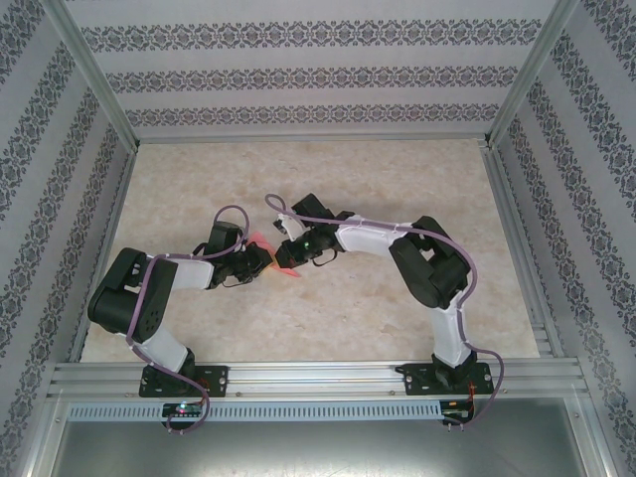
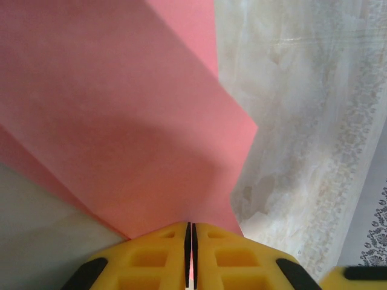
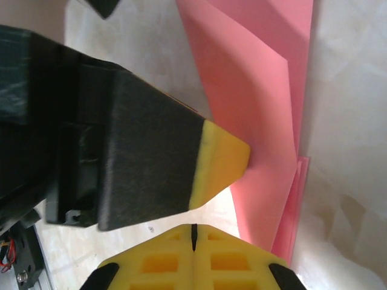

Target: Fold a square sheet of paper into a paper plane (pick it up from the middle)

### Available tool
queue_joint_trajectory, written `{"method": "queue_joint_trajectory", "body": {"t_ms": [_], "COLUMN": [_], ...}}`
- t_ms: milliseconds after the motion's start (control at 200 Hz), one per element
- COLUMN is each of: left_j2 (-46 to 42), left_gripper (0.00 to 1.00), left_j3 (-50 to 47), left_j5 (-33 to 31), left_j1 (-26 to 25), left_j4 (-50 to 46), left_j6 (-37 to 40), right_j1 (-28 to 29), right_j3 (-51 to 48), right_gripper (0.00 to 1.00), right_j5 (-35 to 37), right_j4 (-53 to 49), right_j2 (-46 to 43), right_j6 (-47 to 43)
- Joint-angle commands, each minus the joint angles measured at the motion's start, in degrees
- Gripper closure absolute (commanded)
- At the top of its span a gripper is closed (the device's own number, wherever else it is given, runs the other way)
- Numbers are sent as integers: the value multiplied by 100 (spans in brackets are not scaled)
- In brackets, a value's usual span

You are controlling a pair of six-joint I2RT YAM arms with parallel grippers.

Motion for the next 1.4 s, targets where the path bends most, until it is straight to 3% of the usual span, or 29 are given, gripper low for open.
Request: {"method": "queue_joint_trajectory", "body": {"t_ms": [0, 754, 1394], "left_j2": [229, 185, 349], "left_gripper": [86, 87, 90], "left_j3": [26, 102, 423], "left_j5": [-191, -336, -759], "left_j1": [-51, -36, 13], "left_j4": [-359, -684, -1828], "left_j6": [156, 233, 407], "right_j1": [44, -1, -221], "right_j3": [215, -121, -872], "right_gripper": [98, 98, 98], "right_j5": [-6, 0, -56], "right_j4": [-277, -774, -929], "right_j2": [179, 340, -41], "right_j6": [-81, -357, -592]}}
